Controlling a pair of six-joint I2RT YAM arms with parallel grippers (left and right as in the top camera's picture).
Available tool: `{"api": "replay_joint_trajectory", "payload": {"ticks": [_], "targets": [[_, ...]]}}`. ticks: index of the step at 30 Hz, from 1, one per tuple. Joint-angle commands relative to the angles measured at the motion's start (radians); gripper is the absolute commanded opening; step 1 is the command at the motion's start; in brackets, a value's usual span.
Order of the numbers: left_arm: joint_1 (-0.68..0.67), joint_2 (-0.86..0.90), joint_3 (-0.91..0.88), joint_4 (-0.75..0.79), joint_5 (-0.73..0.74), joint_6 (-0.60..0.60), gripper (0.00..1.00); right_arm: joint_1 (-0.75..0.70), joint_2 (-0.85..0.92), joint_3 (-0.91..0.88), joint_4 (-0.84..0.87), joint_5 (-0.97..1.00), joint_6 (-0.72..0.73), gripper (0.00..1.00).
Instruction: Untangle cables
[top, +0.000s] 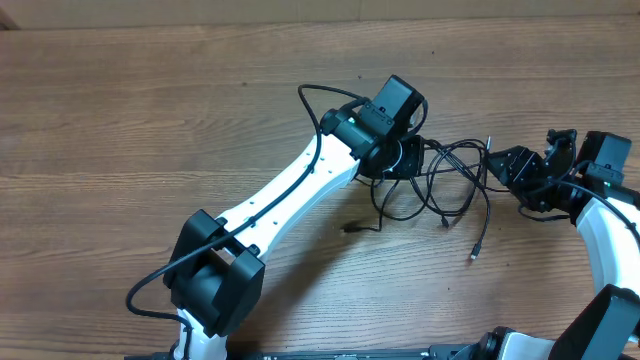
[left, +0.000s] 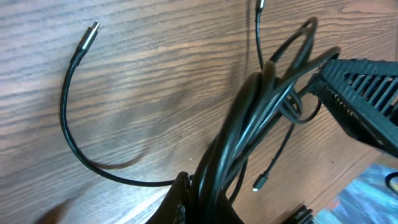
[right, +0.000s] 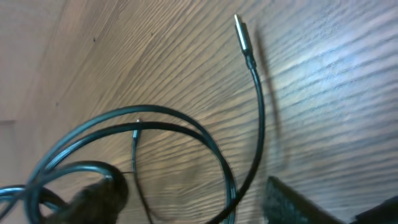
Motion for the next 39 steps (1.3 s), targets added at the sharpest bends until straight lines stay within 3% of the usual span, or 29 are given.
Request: {"api": "replay_joint_trajectory", "payload": {"ticks": [1,8,18,25,29,34,39], "targets": [[0.051,-0.025,0.001,-0.047,-0.072,0.111,0.04,-0.070,0.001,0.013,0.040,0.185,0.013,0.83],[0.046,-0.025,0.002,-0.047,-0.047,0.280,0.04,-0.070,0.001,0.013,0.063,0.067,-0.146,1.00],[-0.013,-0.025,0.002,-0.047,-0.043,0.502,0.04,-0.070,0.001,0.014,0.079,-0.069,-0.305,1.00],[-0.061,-0.026,0.002,-0.047,-0.043,0.661,0.04,-0.070,-0.001,0.014,0.044,-0.392,-0.656,1.00],[-0.063,-0.026,0.002,-0.052,-0.040,0.665,0.04,-0.070,-0.005,0.014,-0.009,-0.499,-0.888,1.00],[-0.032,-0.026,0.035,-0.107,0.051,0.668,0.04,-0.068,-0.005,0.014,-0.070,-0.595,-1.115,1.00],[-0.003,-0.026,0.095,-0.187,0.185,0.761,0.04,-0.018,-0.006,0.014,-0.114,-0.681,-1.252,1.00]]}}
